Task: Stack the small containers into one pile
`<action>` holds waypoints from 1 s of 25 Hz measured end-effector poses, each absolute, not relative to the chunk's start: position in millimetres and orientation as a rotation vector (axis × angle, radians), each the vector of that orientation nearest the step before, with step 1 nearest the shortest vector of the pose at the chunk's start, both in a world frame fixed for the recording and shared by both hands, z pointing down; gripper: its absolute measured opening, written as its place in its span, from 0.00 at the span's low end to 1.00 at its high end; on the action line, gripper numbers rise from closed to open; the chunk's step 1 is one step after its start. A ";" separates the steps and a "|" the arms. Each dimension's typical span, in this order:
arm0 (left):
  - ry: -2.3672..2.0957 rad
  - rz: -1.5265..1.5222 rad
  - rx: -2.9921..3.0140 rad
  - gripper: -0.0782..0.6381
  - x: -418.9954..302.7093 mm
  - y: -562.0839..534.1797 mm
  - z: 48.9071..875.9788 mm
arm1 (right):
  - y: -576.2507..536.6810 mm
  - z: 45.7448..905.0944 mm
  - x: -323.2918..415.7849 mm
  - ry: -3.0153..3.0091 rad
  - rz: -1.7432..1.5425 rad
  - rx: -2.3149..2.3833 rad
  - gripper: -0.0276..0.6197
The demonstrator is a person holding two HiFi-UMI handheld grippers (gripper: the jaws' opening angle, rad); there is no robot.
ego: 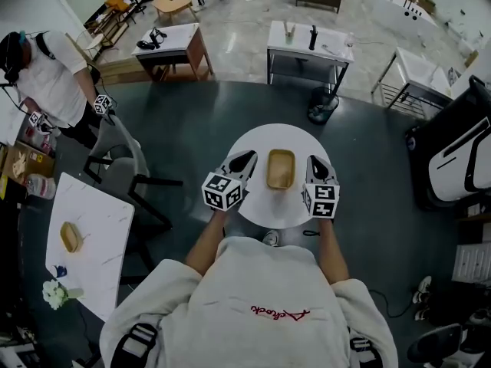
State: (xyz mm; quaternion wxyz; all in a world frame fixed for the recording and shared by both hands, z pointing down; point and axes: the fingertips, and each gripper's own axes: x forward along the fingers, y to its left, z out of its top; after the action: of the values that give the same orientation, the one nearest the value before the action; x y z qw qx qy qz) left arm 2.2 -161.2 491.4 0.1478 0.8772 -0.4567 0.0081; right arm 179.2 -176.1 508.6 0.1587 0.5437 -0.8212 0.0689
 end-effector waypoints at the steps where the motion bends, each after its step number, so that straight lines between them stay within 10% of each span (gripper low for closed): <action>1: -1.310 0.022 2.526 0.14 3.3 -160.9 490.5 | -174.9 507.5 180.0 -2.349 0.203 1.562 0.08; 25: -1.302 0.007 2.540 0.14 -6.4 -153.2 486.4 | -164.9 496.7 178.1 -2.348 0.217 1.637 0.07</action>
State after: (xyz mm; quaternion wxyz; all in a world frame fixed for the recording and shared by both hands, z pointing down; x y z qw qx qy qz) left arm -6.4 -153.2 486.4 0.1433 0.8807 -0.4515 0.0025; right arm 178.1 -164.9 496.7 0.1352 0.5652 -0.8103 0.0750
